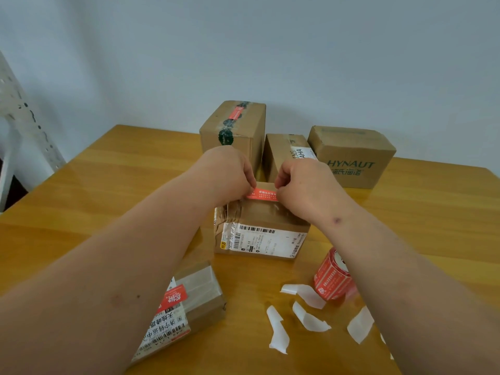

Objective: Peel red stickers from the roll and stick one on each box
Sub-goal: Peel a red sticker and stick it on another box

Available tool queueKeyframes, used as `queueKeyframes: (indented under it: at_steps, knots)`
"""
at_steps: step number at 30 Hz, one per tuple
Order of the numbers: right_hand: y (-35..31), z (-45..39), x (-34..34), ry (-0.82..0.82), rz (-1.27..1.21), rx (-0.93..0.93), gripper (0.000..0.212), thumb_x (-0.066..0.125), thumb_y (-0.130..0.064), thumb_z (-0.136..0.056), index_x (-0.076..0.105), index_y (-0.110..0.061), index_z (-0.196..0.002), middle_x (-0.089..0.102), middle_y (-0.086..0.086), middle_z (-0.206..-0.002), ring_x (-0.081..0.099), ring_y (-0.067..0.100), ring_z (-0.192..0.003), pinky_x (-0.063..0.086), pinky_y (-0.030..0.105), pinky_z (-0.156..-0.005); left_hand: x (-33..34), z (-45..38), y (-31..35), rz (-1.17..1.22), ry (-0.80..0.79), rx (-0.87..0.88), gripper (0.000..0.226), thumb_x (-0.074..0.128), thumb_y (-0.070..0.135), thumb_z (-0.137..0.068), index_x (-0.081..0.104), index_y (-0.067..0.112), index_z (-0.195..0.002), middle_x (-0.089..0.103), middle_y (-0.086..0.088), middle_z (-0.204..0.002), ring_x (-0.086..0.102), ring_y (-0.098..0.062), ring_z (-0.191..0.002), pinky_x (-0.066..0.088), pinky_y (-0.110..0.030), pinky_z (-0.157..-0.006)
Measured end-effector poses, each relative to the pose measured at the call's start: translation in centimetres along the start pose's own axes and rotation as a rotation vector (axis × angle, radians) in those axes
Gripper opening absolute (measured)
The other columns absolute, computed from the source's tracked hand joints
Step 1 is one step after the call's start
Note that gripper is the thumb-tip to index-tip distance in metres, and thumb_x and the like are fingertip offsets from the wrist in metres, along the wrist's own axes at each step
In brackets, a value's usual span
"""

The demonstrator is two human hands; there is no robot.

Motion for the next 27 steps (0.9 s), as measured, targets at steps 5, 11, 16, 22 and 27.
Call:
queueKeyframes:
  at_steps: [5, 11, 16, 22, 27]
  knots:
    - [-0.3, -0.1, 0.2, -0.033, 0.043, 0.016, 0.014, 0.059, -0.012, -0.086, 0.060, -0.026, -0.088, 0.055, -0.004, -0.090, 0.050, 0.015, -0.090, 0.048, 0.027, -0.077, 0.0, 0.1, 0.0, -0.011, 0.011, 0.005, 0.015, 0.062, 0.013, -0.087, 0.074, 0.022, -0.092, 0.062, 0.008, -0.077, 0.059, -0.010, -0.078, 0.044, -0.016, -0.060]
    - [-0.4, -0.1, 0.4, -0.021, 0.090, -0.013, 0.016, 0.058, -0.009, -0.084, 0.060, -0.024, -0.089, 0.044, -0.009, -0.074, 0.047, 0.015, -0.084, 0.037, 0.022, -0.062, 0.4, -0.2, 1.3, -0.202, -0.131, -0.076, 0.029, 0.062, 0.026, -0.093, 0.068, 0.020, -0.120, 0.065, -0.002, -0.118, 0.060, -0.020, -0.111, 0.049, -0.034, -0.097]
    - [-0.3, -0.3, 0.6, -0.006, 0.107, -0.022, 0.016, 0.059, -0.009, -0.082, 0.062, -0.022, -0.091, 0.046, -0.006, -0.078, 0.048, 0.016, -0.085, 0.040, 0.026, -0.065, 0.4, -0.2, 1.4, -0.318, -0.078, -0.035, 0.024, 0.060, 0.027, -0.094, 0.071, 0.019, -0.114, 0.066, -0.002, -0.117, 0.061, -0.020, -0.108, 0.051, -0.033, -0.094]
    - [-0.4, -0.4, 0.7, 0.014, 0.155, -0.052, 0.019, 0.057, -0.010, -0.084, 0.064, -0.021, -0.097, 0.053, 0.001, -0.092, 0.049, 0.017, -0.084, 0.040, 0.025, -0.064, 0.5, 0.0, 1.4, -0.381, -0.016, -0.017, 0.021, 0.055, 0.022, -0.095, 0.071, 0.016, -0.108, 0.068, -0.003, -0.107, 0.064, -0.020, -0.099, 0.054, -0.033, -0.089]
    - [-0.6, -0.4, 0.9, 0.025, 0.238, -0.067, 0.018, 0.054, -0.014, -0.083, 0.062, -0.024, -0.096, 0.057, 0.001, -0.097, 0.050, 0.020, -0.085, 0.046, 0.031, -0.067, 0.9, -0.1, 1.2, -0.403, -0.034, -0.027, 0.021, 0.057, 0.022, -0.095, 0.069, 0.015, -0.109, 0.068, -0.003, -0.109, 0.064, -0.020, -0.101, 0.054, -0.035, -0.091]
Point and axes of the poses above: each hand's wrist, its own z-axis away from the middle knuckle, its own x-axis out of the palm, y = z × x, the point moved 7 cm from there along -z, towards the middle knuckle
